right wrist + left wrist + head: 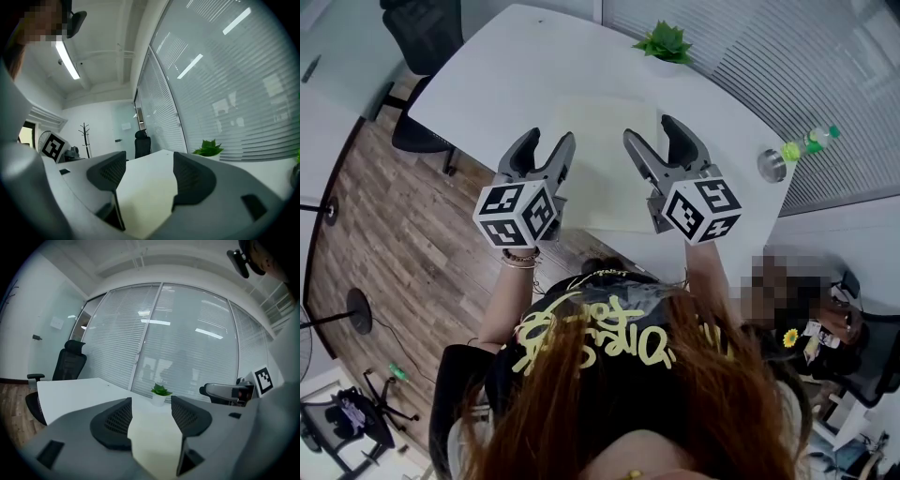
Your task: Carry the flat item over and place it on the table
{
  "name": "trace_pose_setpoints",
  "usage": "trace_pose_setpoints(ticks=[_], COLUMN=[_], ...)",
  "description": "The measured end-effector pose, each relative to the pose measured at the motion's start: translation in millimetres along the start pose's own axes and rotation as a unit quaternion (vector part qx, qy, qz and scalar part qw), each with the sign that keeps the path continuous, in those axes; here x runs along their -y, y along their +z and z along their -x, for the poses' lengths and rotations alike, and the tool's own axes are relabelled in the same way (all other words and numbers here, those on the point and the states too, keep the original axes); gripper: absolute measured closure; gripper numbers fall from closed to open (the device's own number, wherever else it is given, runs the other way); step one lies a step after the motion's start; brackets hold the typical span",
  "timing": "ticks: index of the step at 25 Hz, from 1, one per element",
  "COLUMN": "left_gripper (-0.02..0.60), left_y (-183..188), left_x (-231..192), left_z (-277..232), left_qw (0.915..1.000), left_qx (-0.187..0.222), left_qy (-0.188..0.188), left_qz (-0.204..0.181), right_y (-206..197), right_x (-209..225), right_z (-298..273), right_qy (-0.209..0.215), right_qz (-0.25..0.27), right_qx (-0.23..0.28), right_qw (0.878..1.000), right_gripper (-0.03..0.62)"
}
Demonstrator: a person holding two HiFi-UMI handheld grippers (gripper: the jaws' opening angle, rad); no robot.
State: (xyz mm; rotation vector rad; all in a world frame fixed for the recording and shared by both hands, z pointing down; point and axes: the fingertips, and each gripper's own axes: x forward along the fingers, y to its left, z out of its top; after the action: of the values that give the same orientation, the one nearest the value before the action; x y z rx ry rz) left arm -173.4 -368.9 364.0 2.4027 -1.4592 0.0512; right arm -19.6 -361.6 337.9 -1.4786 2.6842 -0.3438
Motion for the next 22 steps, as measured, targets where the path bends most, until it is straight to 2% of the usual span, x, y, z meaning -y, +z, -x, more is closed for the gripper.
trace_pose_setpoints(ticks=[1,5,12,14,17,20,22], left_gripper=[0.33,0.353,0.431,0.467,0.492,0.543,0.569], left_y=[3.2,11.6,18.6,20.9,23.0,24.5,26.1], left_x=[1.7,6.7,14.5,16.4,18.2,20.1,22.2], left_z=[1.4,5.6,9.1,10.2,10.6,11.5,12.7], left_qw=[1.0,0.9998,0.9989,0.9986,0.9983,0.9982,0.998], left_qx=[0.004,0.015,0.022,0.028,0.034,0.035,0.038], left_qy=[-0.002,-0.004,-0.006,-0.008,-0.008,-0.011,-0.014], left_qz=[-0.001,-0.011,-0.042,-0.045,-0.047,-0.048,-0.048], right_y=[2.9,12.9,20.1,20.6,20.8,21.3,22.2], right_x=[-1.7,-5.1,-12.2,-14.2,-15.4,-17.6,-18.3], right_z=[1.1,5.7,8.9,9.2,9.6,9.7,10.4], right_qy=[0.003,0.012,0.022,0.023,0.025,0.026,0.025], right_qz=[0.001,0.005,0.007,0.01,0.011,0.015,0.014], right_qx=[0.003,0.014,0.027,0.029,0.028,0.027,0.029], right_qw=[1.0,1.0,0.999,0.999,0.999,0.999,0.999], right_gripper=[0.273,0.339,0.445,0.48,0.508,0.53,0.569])
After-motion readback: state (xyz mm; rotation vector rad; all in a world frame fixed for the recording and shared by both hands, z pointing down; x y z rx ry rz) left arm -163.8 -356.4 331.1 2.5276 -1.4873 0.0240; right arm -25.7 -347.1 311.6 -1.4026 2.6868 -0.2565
